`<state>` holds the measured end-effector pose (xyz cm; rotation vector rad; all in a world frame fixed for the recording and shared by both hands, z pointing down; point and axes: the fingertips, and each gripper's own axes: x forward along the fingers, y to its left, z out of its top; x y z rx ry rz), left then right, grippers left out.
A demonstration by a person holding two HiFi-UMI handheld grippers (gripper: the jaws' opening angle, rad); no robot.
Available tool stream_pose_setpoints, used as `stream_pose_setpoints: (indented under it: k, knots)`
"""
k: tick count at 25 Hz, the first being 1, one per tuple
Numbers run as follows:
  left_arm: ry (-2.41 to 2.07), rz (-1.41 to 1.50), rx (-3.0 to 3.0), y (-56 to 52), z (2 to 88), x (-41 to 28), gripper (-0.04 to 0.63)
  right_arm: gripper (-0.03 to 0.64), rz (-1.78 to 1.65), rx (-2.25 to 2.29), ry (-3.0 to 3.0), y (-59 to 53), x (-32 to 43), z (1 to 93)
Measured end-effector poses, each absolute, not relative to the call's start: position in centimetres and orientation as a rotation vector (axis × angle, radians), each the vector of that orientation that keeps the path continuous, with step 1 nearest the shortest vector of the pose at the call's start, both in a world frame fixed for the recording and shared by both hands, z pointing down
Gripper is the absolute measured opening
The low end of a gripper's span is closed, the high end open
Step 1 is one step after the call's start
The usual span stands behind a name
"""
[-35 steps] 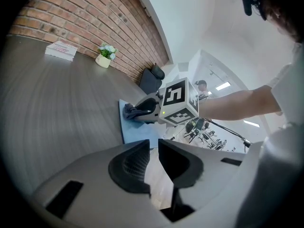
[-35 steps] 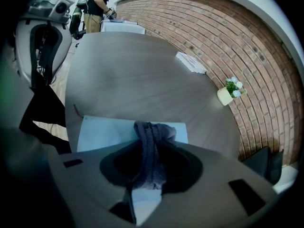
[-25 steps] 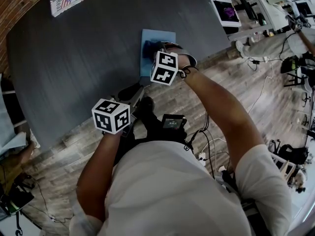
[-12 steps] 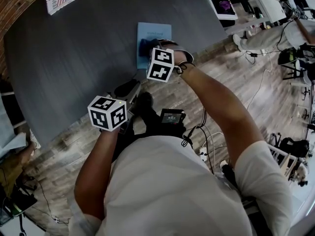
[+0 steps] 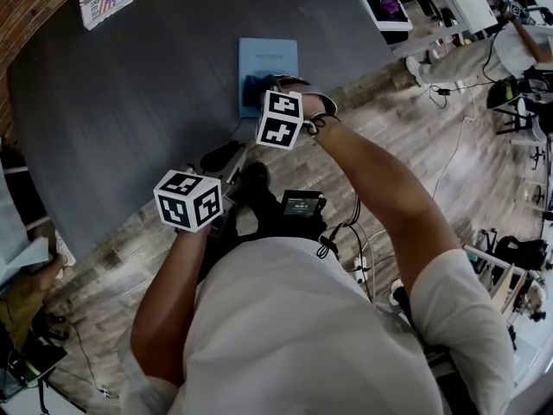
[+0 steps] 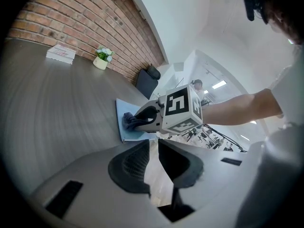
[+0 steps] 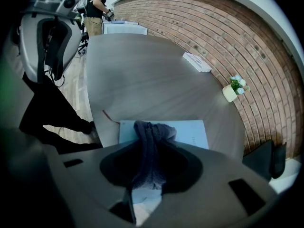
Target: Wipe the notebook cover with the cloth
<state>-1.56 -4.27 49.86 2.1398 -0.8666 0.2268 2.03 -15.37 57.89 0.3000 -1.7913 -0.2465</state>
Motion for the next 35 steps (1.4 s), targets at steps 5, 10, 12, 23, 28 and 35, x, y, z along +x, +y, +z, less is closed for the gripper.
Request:
stream_pose_setpoints:
  k: [5, 10, 12, 23, 28, 35]
  knots:
    - [-0.859, 0.228, 2.147, -4.0, 49.6, -1.6, 0.055, 0.121, -0.235, 0.297, -1.790, -14.5, 2.0, 57.9]
    - [-0.851, 0.230, 2.155, -3.7, 49.5, -1.7, 0.055, 0.121, -0.223, 0.301, -1.789, -14.0, 1.9, 58.0]
    - [-0.849, 0.230, 2.157, -3.7, 49.4, -1.8, 0.054, 0.121, -0.219, 0.303, -1.791, -13.7, 1.8, 57.9]
    - [-0.821, 0.228, 2.175, -3.5, 49.0, -2.1, 0.055, 0.121, -0.183, 0.290, -1.799, -11.7, 1.4, 57.9]
    - [-0.813, 0.232, 2.184, -3.4, 49.0, -2.3, 0.055, 0.121, -0.178, 0.277, -1.806, -10.6, 1.1, 57.9]
    - [-0.792, 0.242, 2.203, -3.0, 48.6, -2.0, 0.054, 0.121, -0.142, 0.285, -1.821, -9.6, 1.3, 57.5]
